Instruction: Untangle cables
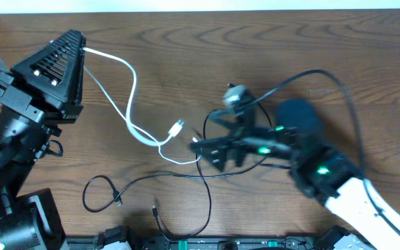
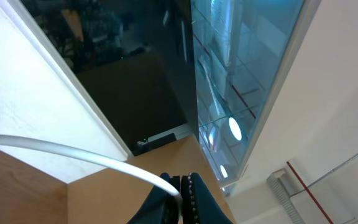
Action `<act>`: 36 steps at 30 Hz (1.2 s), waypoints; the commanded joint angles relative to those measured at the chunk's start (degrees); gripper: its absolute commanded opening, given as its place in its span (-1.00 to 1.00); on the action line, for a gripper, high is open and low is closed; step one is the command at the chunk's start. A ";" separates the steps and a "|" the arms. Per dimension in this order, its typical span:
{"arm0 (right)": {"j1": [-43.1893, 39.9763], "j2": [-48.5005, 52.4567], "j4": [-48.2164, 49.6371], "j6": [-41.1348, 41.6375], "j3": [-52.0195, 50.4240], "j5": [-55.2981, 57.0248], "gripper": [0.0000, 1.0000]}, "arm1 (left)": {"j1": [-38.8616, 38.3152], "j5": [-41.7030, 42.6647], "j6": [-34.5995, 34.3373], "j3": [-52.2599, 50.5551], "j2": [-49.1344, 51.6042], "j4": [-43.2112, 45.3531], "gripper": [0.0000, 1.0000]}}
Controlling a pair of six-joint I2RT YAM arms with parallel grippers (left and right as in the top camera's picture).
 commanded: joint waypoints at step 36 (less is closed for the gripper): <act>17.59 16.94 24.61 4.55 0.37 15.56 -0.98 | -0.17 -7.21 20.39 0.48 -0.13 -17.90 -0.85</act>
